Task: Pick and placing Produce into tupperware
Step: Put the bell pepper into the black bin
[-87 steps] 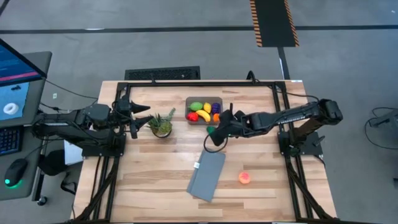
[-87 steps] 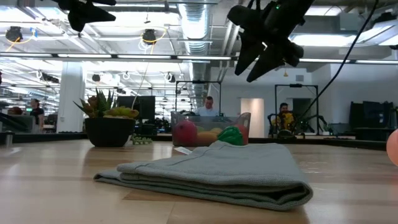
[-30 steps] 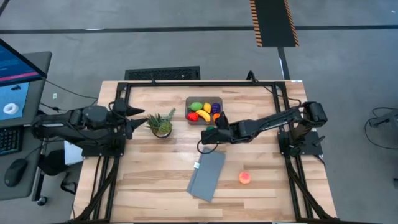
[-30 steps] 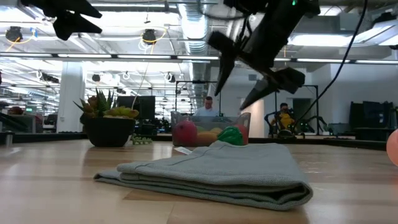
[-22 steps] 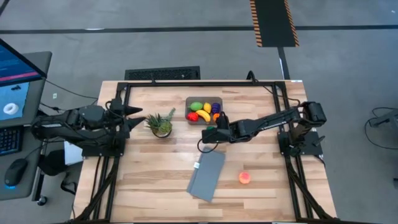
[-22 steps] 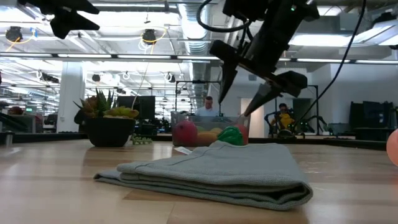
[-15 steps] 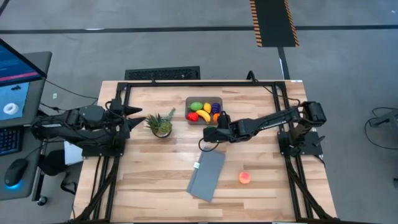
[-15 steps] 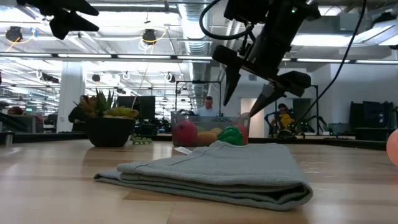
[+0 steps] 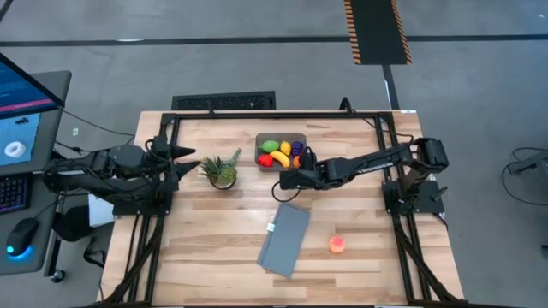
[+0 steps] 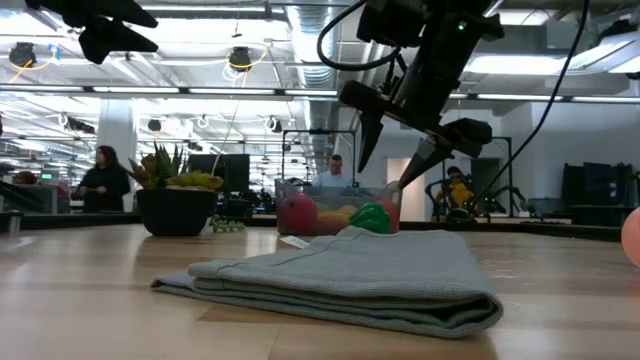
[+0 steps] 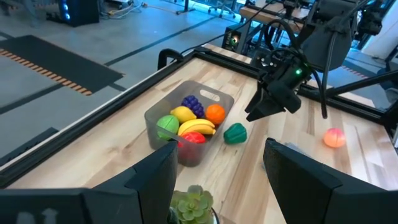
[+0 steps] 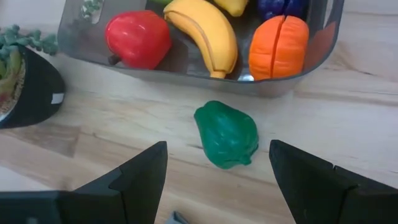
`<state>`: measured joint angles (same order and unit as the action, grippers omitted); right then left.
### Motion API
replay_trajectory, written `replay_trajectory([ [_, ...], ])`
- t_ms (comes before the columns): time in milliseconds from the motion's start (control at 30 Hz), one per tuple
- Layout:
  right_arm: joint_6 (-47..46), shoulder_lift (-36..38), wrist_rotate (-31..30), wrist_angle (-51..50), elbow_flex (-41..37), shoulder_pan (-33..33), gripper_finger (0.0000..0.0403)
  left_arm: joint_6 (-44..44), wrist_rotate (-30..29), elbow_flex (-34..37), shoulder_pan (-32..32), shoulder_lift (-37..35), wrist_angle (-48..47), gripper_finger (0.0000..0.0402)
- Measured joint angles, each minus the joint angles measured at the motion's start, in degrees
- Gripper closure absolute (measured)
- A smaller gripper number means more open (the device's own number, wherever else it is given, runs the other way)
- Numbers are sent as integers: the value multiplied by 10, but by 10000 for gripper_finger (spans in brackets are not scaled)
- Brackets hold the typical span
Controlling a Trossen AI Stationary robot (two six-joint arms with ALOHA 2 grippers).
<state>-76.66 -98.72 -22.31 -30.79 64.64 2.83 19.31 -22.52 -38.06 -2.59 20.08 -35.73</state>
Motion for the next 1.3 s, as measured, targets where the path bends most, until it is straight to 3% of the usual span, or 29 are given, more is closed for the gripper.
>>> replay_trajectory([
  [633, 39, -24, 53, -6, -3, -23, 97, -2, -8, 0, 0, 0, 0, 175],
  [733, 45, -44, 70, 37, 1, -22, 97, -2, -8, 0, 0, 0, 0, 175],
  [1300, 64, -65, 56, 44, 5, -26, 97, 8, -22, 0, 0, -14, -13, 175],
])
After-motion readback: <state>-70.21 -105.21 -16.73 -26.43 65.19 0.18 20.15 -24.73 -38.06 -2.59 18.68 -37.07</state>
